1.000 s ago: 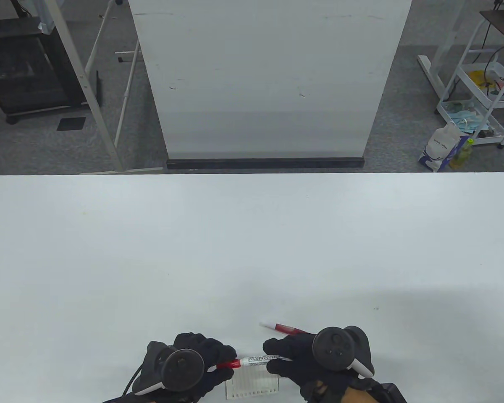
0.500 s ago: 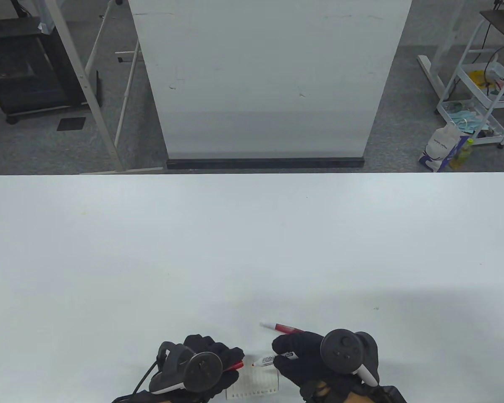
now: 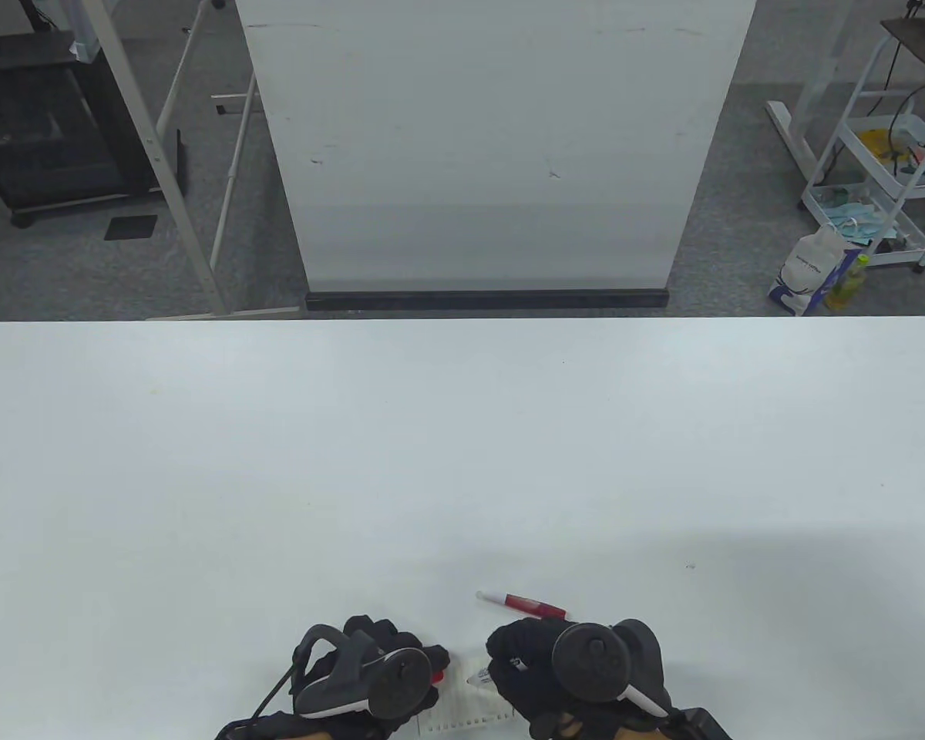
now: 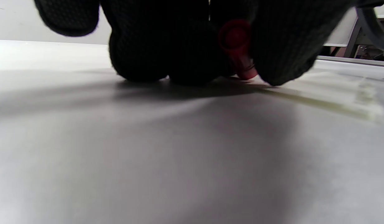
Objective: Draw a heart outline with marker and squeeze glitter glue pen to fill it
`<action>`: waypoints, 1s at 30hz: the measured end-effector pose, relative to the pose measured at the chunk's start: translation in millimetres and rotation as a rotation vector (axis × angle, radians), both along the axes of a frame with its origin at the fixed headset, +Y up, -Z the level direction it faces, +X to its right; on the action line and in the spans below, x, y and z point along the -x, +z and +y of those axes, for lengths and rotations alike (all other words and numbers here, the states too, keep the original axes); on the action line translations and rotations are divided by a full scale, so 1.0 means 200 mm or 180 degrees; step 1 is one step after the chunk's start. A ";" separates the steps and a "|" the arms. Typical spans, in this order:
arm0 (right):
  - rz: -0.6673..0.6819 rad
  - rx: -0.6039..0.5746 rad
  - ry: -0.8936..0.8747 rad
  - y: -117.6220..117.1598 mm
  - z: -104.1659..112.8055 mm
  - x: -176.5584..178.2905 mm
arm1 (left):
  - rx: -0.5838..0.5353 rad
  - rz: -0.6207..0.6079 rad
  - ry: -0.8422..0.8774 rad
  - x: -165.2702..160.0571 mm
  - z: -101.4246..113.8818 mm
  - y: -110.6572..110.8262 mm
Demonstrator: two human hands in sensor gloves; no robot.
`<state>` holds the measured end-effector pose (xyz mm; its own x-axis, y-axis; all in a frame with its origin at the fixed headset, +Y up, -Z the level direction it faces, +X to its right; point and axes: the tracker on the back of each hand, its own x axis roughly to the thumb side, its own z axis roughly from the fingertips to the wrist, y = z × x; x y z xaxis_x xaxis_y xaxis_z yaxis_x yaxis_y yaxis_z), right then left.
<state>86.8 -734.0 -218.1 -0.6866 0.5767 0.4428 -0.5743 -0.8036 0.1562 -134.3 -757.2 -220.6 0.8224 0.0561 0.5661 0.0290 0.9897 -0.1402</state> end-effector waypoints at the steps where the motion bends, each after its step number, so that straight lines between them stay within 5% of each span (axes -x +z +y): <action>1: 0.0025 -0.0009 0.0027 0.00 0.00 0.01 | -0.0013 0.0023 -0.0022 -0.01 0.00 0.00; 30: 0.0052 -0.0255 0.0418 0.01 0.01 0.06 | 0.0100 0.0177 -0.0030 -0.02 0.00 -0.01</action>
<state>75.2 -731.3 -216.4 -0.7461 0.4447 0.4955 -0.4613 -0.8819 0.0970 -130.8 -756.8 -223.1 0.8532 0.0652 0.5175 0.0295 0.9845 -0.1727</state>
